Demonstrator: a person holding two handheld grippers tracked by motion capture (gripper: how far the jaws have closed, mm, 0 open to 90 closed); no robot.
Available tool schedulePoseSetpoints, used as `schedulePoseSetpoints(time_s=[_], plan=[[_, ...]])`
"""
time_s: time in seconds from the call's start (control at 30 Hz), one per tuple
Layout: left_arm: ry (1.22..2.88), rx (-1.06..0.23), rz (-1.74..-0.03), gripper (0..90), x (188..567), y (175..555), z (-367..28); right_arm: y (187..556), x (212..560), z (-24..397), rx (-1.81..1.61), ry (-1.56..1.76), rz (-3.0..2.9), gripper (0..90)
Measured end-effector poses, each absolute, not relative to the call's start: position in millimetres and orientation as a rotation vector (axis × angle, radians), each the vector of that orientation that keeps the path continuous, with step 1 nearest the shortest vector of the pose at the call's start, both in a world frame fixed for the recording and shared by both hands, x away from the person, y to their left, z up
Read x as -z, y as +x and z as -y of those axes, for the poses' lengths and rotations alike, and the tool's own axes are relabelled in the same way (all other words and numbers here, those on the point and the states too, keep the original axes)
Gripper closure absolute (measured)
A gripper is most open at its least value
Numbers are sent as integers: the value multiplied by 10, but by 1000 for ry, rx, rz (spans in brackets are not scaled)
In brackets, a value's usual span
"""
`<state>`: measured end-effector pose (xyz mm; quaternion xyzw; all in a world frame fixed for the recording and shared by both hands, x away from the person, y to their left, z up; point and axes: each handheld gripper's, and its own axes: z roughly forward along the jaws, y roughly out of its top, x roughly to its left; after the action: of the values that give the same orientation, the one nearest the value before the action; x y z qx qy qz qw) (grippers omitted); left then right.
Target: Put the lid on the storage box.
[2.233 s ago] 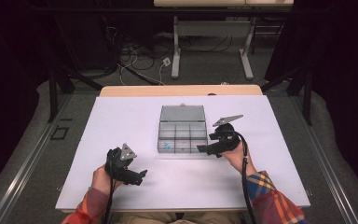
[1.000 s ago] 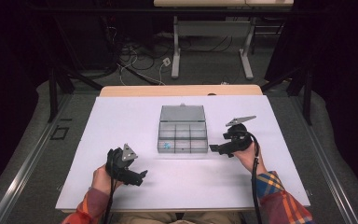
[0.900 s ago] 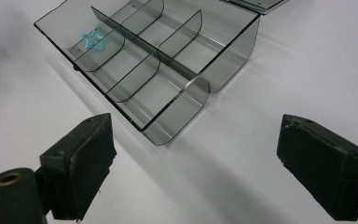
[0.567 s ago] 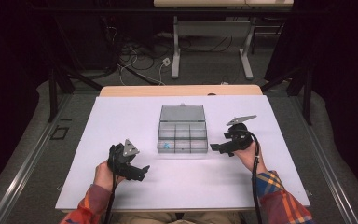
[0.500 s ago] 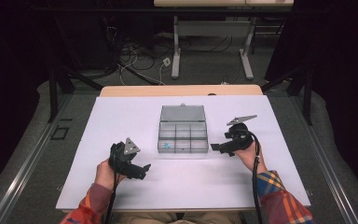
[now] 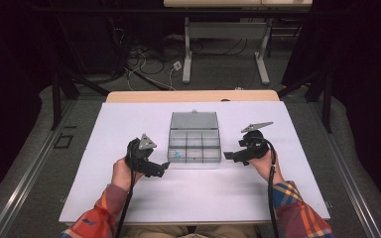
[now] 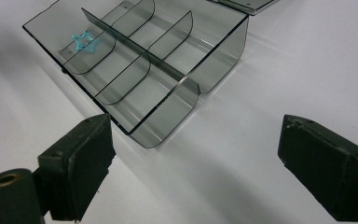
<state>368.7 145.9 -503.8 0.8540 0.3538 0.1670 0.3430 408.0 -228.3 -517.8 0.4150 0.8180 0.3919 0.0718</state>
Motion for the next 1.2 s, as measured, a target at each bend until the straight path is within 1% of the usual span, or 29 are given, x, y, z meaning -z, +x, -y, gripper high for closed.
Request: schedulePoseSetpoints(time_s=[0.23, 0.67, 0.87, 0.97, 1.07, 1.2], plan=[[2240, -422, -906, 2, 4990, 3848, -1296, 4088, 5170, 2303, -1182, 1250, -2451, 98], [2273, -417, -930, 7, 5034, 4075, -1020, 4108, 5150, 2312, -1222, 1257, -2429, 97], [2282, -431, -922, 80, 5068, 4129, -923, 4121, 5155, 2298, -1200, 1260, -2432, 99], [2280, -432, -921, 154, 5076, 4158, -879, 4128, 5160, 2296, -1190, 1253, -2436, 112], [2287, -428, -914, 182, 5091, 4184, -832, 4137, 5173, 2292, -1184, 1266, -2433, 128], [2318, -423, -911, 274, 5117, 4215, -748, 4148, 5181, 2287, -1175, 1263, -2432, 141]])
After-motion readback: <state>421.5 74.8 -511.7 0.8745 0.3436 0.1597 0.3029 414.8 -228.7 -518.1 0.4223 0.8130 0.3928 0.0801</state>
